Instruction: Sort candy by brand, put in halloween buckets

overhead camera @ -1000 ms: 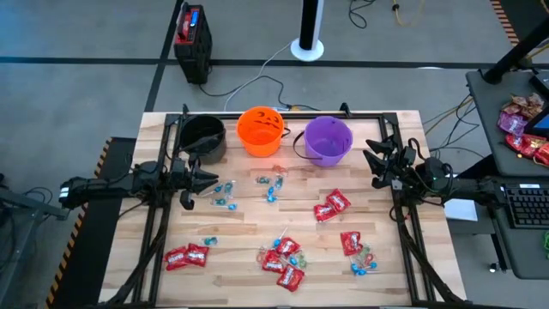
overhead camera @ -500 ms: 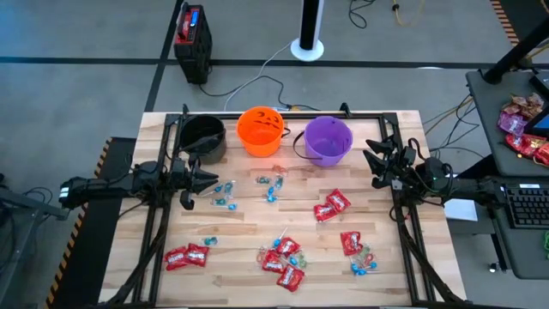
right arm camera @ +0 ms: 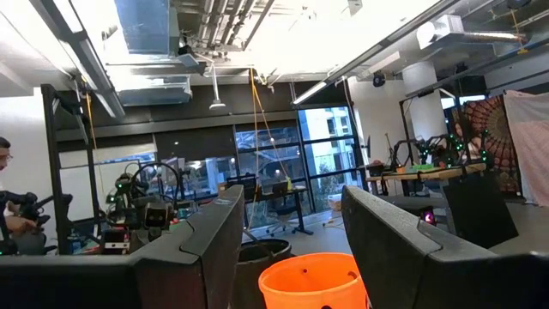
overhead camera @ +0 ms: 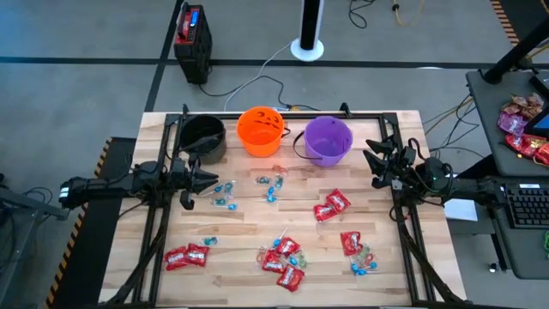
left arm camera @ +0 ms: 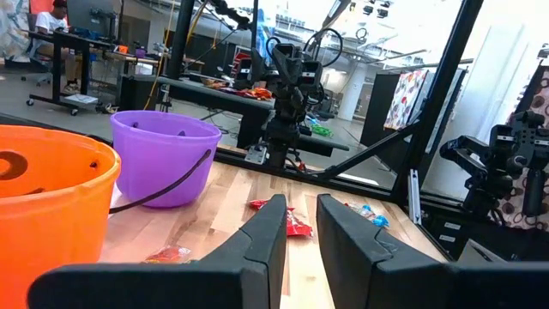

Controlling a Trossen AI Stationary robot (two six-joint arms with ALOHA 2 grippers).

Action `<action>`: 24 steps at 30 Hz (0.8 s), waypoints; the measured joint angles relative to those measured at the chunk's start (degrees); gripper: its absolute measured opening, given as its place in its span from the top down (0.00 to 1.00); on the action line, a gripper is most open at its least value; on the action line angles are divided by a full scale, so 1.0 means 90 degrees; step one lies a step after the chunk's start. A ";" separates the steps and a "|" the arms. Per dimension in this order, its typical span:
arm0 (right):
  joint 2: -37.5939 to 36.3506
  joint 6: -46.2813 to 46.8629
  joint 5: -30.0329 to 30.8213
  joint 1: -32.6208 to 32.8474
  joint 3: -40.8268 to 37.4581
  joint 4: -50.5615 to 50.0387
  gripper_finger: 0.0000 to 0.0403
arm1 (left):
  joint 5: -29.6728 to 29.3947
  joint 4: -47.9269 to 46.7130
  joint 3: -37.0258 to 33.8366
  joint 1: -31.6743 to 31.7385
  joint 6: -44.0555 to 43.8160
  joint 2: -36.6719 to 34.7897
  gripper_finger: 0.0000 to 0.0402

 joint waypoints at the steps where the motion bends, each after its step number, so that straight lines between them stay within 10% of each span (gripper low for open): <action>1: -0.0002 0.0000 0.0000 0.0000 0.0000 0.0000 0.53 | -0.0001 0.0001 0.0000 0.0000 -0.0002 0.0000 0.87; 16: -0.0001 0.0270 -0.0001 0.0000 0.0000 0.0030 0.53 | -0.0007 0.0030 0.0000 0.0000 -0.0003 0.0001 0.87; 24: 0.0326 0.1014 -0.0100 0.0039 0.0369 0.0047 0.53 | -0.0008 0.1802 0.0000 0.0000 -0.1513 0.0009 0.87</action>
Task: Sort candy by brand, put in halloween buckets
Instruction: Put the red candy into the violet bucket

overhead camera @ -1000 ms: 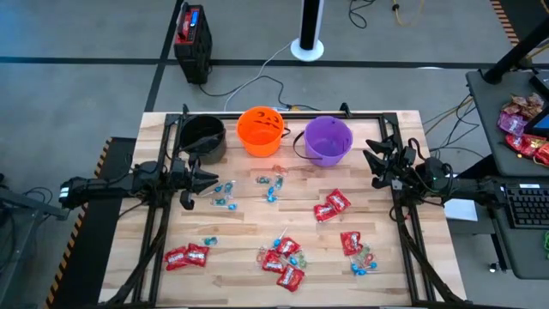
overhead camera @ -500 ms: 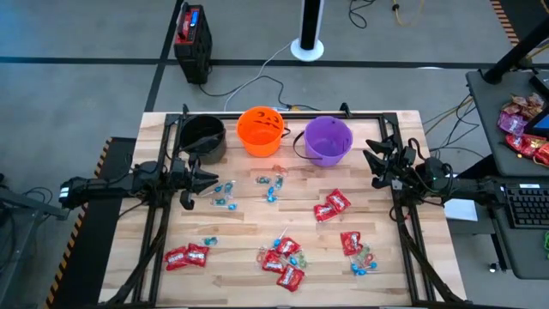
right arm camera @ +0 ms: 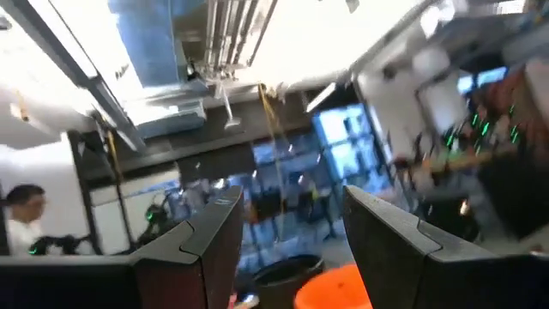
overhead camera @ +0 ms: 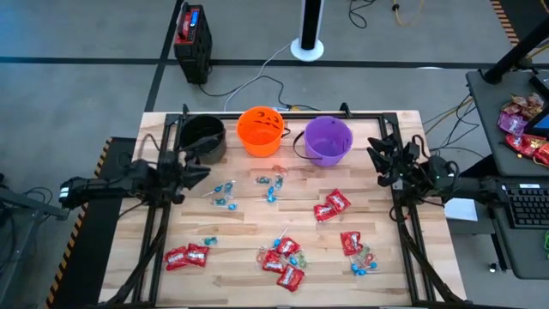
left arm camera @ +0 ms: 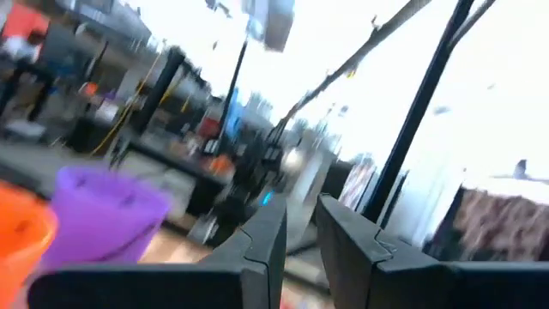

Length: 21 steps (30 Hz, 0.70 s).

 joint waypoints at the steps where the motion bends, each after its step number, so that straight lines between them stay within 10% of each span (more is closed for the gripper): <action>1: 0.0153 0.0046 -0.0086 0.0012 0.0210 -0.0321 0.53 | 0.0001 0.0206 0.0000 -0.0002 -0.0025 -0.0003 0.87; 14: 0.3178 0.0760 0.0085 0.0088 0.4080 -0.7522 0.53 | 0.0018 0.0865 0.0000 -0.0022 -0.0088 0.0143 0.87; 21: 0.4147 0.0992 0.0094 0.0102 0.4796 -0.8326 0.53 | 0.0015 -0.0003 0.0707 -0.0024 0.0193 0.0773 0.87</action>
